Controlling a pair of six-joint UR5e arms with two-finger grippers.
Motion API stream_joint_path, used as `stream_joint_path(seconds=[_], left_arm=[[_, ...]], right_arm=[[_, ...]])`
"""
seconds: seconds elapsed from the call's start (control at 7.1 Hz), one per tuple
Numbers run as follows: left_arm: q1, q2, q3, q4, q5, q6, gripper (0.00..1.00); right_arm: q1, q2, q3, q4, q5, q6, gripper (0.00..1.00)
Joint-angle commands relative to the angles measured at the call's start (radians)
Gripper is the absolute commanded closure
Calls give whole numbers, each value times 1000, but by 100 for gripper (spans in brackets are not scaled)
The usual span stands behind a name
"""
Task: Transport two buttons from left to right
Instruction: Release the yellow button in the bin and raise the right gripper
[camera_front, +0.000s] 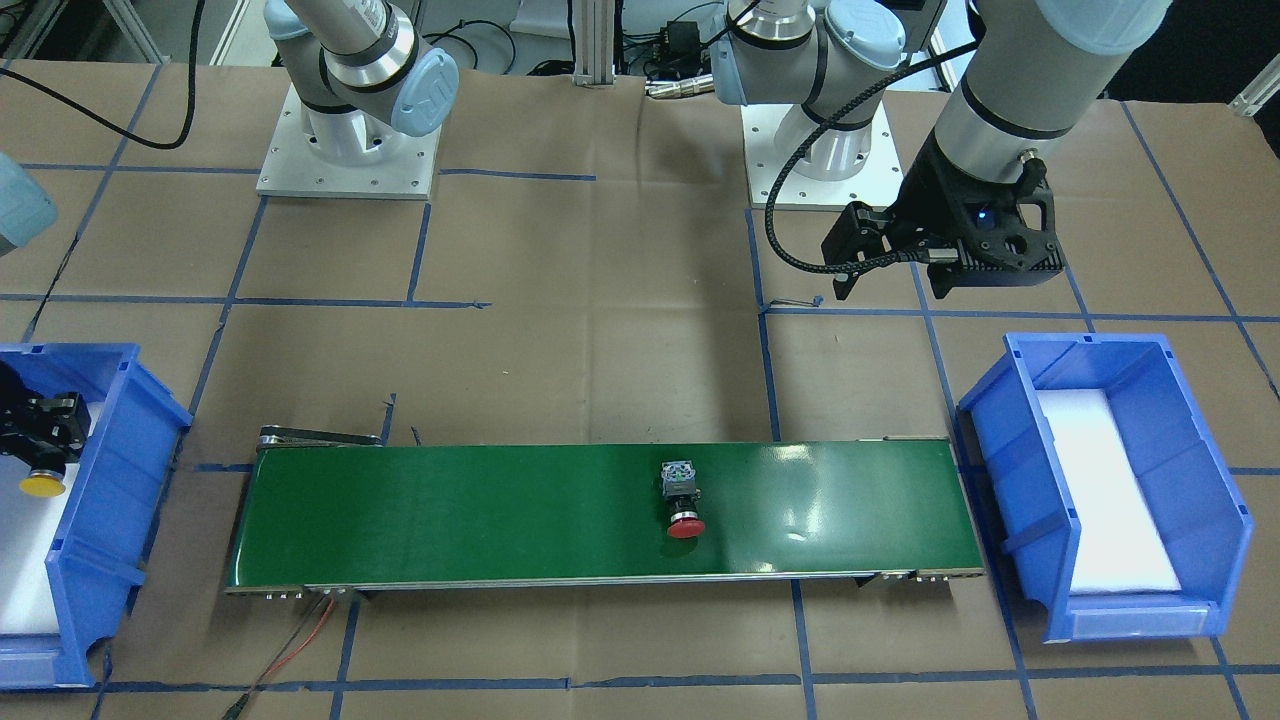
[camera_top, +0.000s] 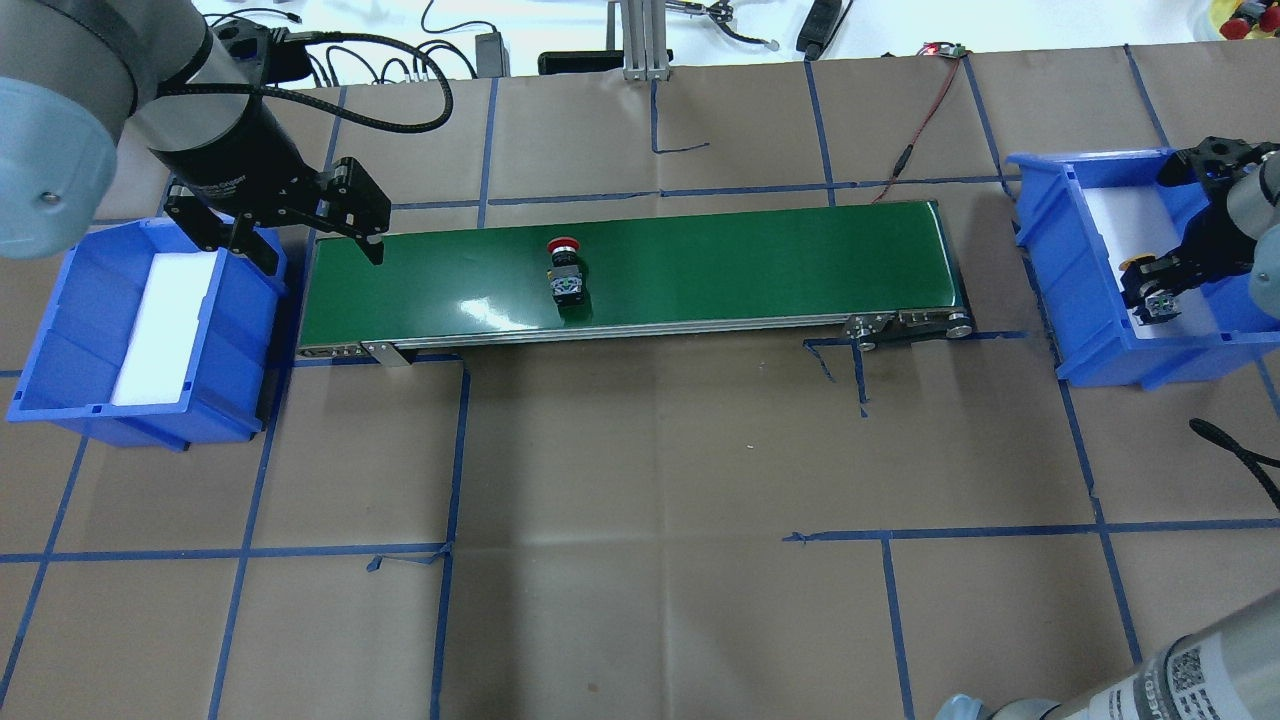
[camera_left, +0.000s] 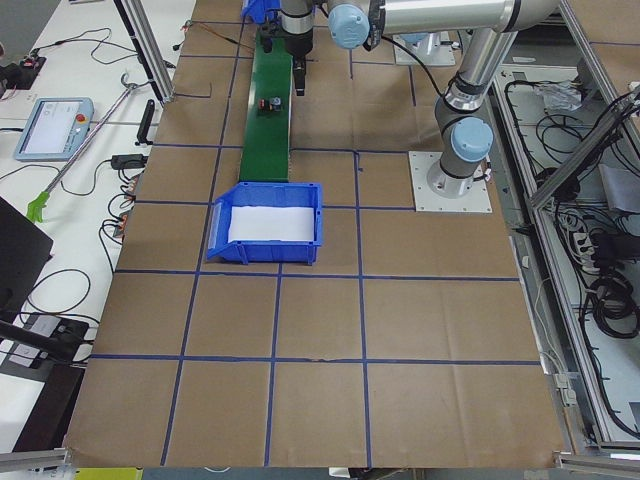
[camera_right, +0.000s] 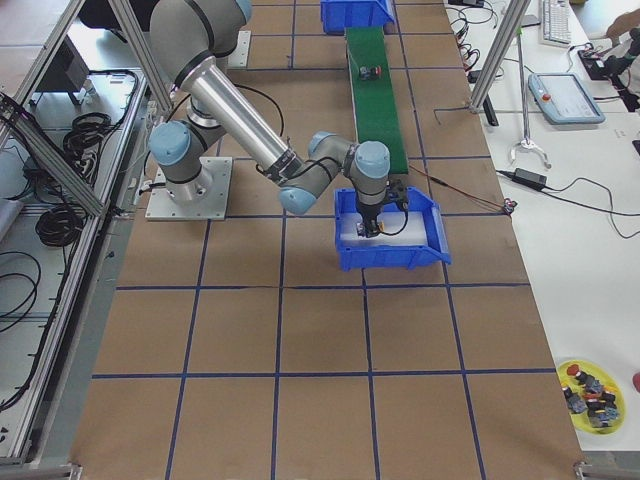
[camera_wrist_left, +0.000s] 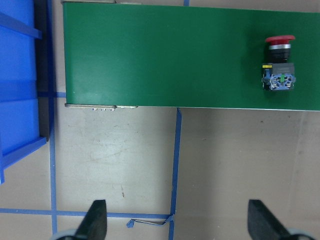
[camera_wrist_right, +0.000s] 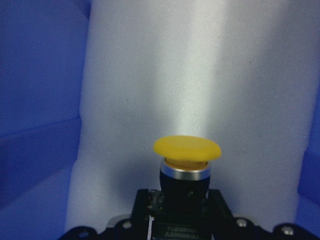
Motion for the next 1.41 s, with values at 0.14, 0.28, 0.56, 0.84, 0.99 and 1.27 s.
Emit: stream_joint_path(seconds=[0.14,0.28,0.56,0.84,0.99,1.27], left_arm=[[0,1,0,0,0,0,0],[0,2,0,0,0,0,0],[0,0,1,0,0,0,0],[0,0,2,0,0,0,0],[0,1,2,0,0,0,0],[0,1,2,0,0,0,0]], right_arm=[[0,10,3,-3,1,9,29],[0,6,3,-1,-1,13,7],[1,-7,-6,11,-2,15,1],[3,-62,-38,20,-2,27,1],[6,-112,-76,70,-2,28,1],[14,-181,-262,394,7,211,1]])
